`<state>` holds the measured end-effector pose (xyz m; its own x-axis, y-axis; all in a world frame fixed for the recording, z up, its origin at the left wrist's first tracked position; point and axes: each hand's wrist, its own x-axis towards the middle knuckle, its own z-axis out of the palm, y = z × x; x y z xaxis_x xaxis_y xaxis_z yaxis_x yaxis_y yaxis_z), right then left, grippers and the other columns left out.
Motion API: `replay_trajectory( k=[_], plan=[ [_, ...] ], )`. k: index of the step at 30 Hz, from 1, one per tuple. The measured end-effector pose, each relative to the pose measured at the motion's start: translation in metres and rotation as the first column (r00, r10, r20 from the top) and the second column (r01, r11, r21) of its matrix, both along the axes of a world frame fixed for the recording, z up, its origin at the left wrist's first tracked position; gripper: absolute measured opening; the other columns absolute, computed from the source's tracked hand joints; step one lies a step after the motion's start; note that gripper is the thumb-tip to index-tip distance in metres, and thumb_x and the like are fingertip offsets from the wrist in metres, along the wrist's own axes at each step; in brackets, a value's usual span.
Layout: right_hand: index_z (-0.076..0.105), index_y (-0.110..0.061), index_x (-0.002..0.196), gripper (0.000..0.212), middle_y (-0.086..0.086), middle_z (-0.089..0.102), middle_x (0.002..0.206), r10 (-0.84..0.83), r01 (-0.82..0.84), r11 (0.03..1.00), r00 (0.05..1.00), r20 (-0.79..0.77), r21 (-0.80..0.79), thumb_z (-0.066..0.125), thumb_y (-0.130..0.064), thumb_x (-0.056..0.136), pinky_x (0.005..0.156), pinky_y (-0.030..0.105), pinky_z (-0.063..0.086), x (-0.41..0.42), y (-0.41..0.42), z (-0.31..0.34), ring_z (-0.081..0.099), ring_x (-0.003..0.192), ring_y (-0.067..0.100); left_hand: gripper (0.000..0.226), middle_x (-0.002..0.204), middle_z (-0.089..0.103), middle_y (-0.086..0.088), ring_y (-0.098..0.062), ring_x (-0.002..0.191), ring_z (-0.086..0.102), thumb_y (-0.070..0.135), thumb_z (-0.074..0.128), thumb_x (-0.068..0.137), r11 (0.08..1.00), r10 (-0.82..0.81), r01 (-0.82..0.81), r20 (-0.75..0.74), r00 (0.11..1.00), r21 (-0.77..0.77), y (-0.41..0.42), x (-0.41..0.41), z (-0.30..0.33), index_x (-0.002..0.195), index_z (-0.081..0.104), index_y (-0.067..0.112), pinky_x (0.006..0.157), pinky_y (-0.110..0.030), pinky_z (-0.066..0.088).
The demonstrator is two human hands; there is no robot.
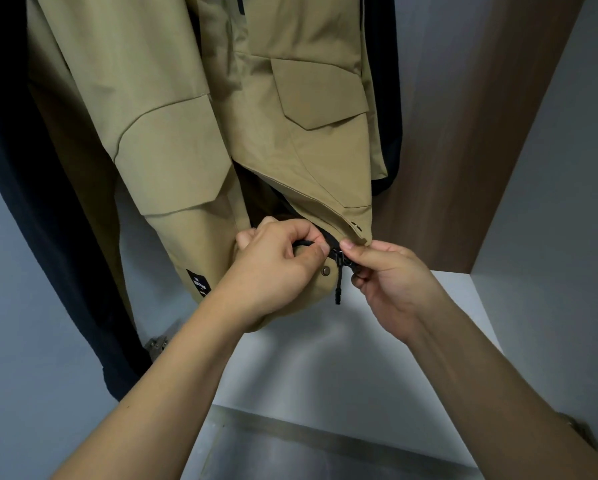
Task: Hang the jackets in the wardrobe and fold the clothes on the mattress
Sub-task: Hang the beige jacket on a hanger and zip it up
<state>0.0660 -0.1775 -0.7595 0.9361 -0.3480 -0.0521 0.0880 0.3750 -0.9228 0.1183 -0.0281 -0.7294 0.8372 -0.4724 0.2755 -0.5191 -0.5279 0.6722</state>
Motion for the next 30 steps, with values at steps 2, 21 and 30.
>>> replay_trajectory(
  k=[2, 21, 30],
  plan=[
    [0.072, -0.007, 0.082, 0.005, 0.000, 0.060, 0.071, 0.009, -0.009, 0.999, 1.000, -0.003, 0.046, 0.068, -0.005, 0.085, 0.060, 0.022, 0.029, 0.001, 0.002, -0.002, 0.038, 0.061, 0.008, 0.021, 0.098, 0.063, -0.006, -0.027, 0.114, 0.043, 0.039, 0.056, 0.095, 1.000, 0.001, -0.001, 0.014, 1.000, 0.014, 0.000, 0.001, -0.001, 0.074, 0.059, 0.040, 0.078, 0.003, 0.015],
    [0.060, -0.020, 0.073, 0.017, -0.008, 0.043, 0.058, 0.014, -0.003, 0.988, 0.998, -0.066, 0.152, 0.068, -0.023, 0.088, 0.057, 0.022, 0.025, -0.001, -0.011, 0.012, 0.031, 0.051, 0.005, 0.041, 0.046, 0.048, 0.001, -0.019, 0.049, 0.046, 0.042, 0.056, 0.087, 0.964, 0.086, -0.156, 0.302, 0.949, 0.216, -0.010, -0.021, -0.008, 0.060, 0.049, 0.011, 0.050, -0.030, 0.038],
    [0.067, -0.025, 0.076, 0.012, -0.013, 0.050, 0.067, -0.026, 0.025, 1.000, 0.995, -0.097, -0.011, 0.069, -0.032, 0.086, 0.063, 0.024, 0.024, 0.003, -0.011, 0.015, 0.029, 0.063, 0.007, 0.044, 0.045, 0.050, 0.012, -0.009, 0.045, 0.044, 0.055, 0.067, 0.075, 0.964, 0.266, -0.265, -0.006, 0.964, 0.030, -0.021, -0.025, -0.027, 0.055, 0.050, 0.019, 0.049, -0.023, 0.032]
  ],
)
